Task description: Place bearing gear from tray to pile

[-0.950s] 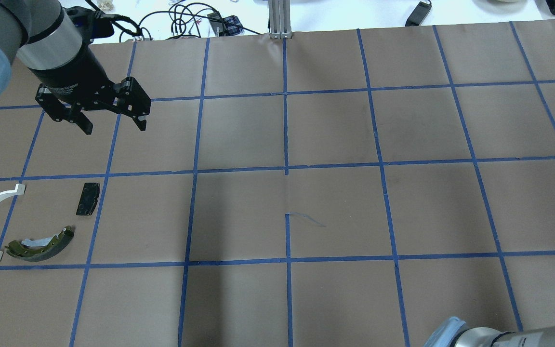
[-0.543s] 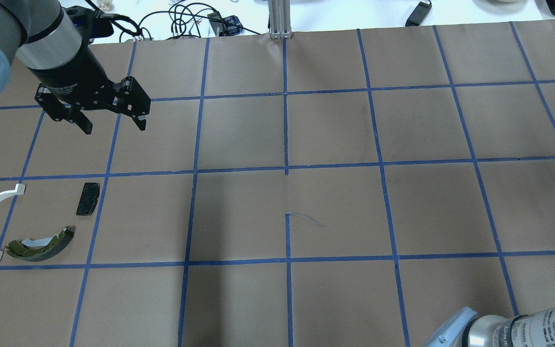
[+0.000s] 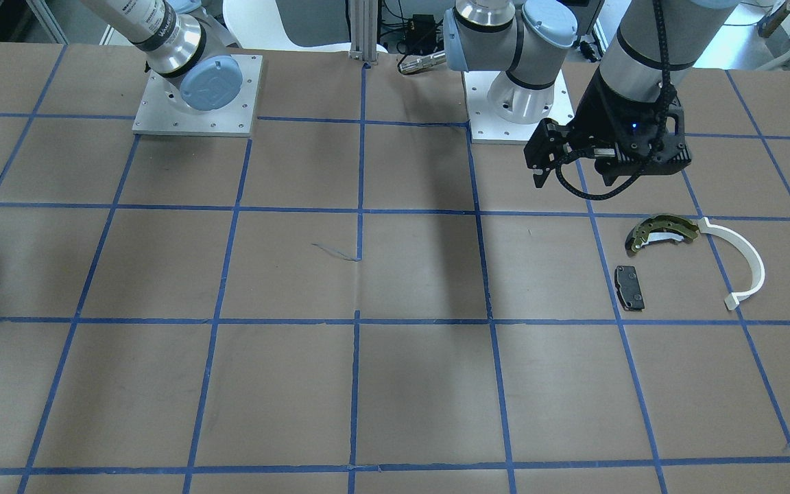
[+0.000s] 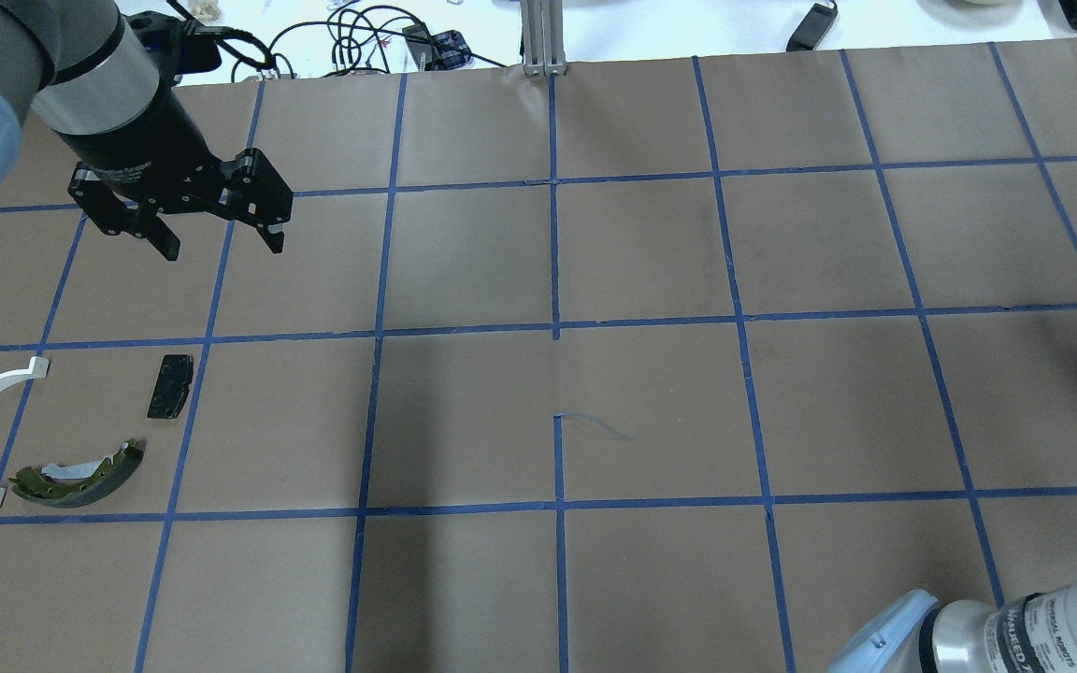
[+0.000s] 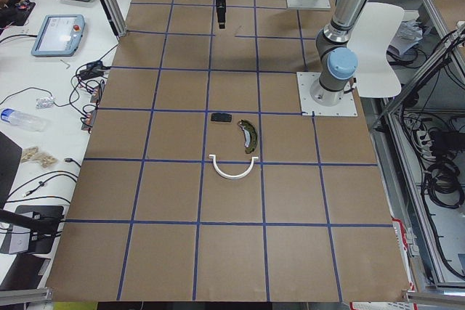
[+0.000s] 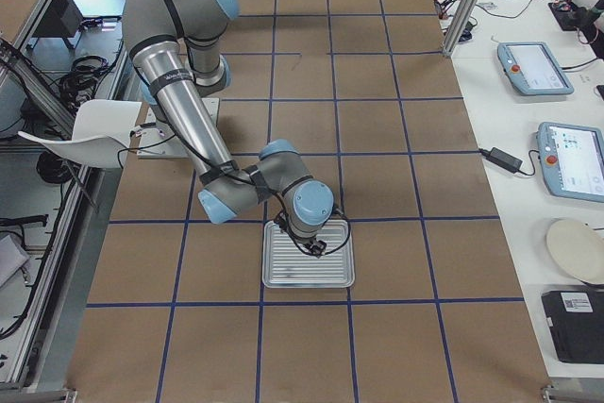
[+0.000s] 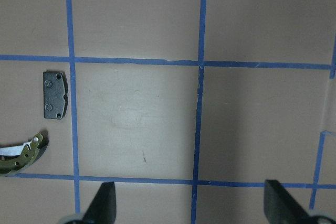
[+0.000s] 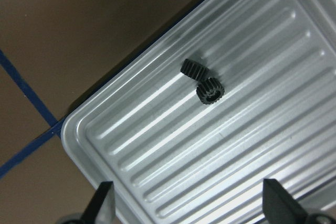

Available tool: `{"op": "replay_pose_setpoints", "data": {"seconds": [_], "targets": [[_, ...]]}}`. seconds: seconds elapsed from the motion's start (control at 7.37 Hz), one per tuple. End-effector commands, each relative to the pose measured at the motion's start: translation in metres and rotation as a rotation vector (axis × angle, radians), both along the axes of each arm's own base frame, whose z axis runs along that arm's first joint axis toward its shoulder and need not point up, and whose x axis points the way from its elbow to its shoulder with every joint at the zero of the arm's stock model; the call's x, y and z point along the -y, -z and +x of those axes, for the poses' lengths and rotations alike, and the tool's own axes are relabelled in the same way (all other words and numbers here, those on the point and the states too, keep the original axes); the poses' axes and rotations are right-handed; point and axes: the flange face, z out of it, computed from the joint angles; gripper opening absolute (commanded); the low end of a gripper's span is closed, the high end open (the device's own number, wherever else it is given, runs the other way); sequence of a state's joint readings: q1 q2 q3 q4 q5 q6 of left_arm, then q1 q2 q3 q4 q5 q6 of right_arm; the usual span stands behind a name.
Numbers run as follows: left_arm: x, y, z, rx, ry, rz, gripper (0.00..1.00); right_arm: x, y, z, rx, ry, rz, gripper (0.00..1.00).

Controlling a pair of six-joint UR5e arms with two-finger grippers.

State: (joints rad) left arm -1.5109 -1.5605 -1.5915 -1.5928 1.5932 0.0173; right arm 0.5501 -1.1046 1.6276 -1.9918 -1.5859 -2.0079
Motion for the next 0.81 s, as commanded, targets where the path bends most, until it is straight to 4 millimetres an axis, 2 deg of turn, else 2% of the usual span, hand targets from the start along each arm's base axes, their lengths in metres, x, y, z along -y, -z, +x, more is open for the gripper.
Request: {"op": "replay_pose_setpoints", "data": {"seconds": [0.0, 0.14, 0.54, 0.68], "targets": [[0.0, -0.001, 0.0, -0.001, 0.0, -0.005, 1.0, 0.003, 0.037, 0.02, 0.011, -0.221, -0.148, 1.0], [0.0, 0.0, -0.001, -0.001, 0.001, -0.002, 1.0, 0.001, 0.045, 0.03, -0.005, -0.239, -0.161, 1.0], [-0.001, -0.002, -0.001, 0.001, 0.001, -0.008, 1.0, 0.003, 0.053, 0.032, 0.003, -0.333, -0.187, 0.99], [-0.001, -0.001, -0.001, 0.001, 0.001, -0.006, 1.0, 0.002, 0.054, 0.032, 0.005, -0.336, -0.186, 0.89]]}}
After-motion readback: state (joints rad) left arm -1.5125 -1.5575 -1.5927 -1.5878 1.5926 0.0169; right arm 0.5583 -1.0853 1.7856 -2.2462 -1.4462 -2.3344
